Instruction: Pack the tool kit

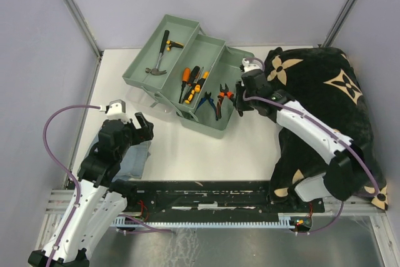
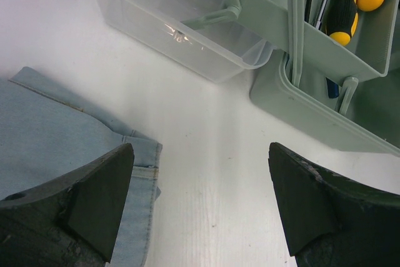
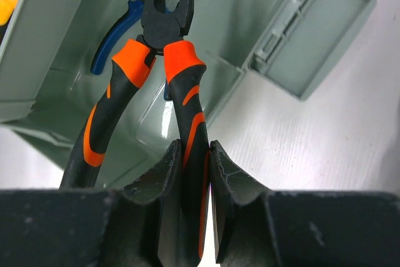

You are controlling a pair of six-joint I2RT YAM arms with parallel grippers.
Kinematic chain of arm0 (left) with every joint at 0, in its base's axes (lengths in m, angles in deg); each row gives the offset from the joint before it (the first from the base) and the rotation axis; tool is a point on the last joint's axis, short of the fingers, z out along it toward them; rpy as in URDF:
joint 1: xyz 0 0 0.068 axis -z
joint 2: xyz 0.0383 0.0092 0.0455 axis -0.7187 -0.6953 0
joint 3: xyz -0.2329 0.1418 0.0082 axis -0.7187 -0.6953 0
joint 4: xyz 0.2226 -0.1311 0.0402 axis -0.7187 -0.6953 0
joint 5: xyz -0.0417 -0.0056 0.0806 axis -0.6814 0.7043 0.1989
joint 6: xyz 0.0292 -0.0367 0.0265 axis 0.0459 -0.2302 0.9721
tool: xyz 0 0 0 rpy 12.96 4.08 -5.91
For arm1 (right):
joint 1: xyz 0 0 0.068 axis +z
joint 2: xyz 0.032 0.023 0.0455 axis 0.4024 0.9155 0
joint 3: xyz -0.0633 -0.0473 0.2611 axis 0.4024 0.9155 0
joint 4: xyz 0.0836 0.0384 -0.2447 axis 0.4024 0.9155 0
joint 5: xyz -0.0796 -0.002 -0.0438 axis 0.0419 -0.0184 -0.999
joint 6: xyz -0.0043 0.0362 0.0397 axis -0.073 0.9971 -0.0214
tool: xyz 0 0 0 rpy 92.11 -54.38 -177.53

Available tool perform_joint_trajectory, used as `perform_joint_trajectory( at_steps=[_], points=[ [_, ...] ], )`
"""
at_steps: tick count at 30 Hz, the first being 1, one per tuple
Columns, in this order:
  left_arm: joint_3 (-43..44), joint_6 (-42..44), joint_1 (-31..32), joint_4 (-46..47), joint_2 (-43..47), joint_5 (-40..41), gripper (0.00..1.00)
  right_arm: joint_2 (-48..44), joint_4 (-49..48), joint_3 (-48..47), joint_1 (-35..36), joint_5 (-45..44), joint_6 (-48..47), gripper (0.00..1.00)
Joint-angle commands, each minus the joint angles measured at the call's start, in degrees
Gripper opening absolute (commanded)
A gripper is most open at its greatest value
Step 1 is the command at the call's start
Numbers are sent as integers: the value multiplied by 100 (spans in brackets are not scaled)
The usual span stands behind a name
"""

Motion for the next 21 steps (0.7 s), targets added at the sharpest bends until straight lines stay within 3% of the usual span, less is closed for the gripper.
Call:
perform_joint_trajectory(
  at_steps=[1, 10, 21],
  points=[
    [-27, -161, -28, 292, 20, -128, 94, 593, -462, -951, 238, -480, -447, 2],
    [-28, -153, -27, 308, 20, -158, 94, 2187, 130, -2474, 442, -1268, -601, 2],
    [-36, -144, -29, 323, -3, -183, 94, 3101, -111, -2765, 485, -1542, -15, 2]
  ],
)
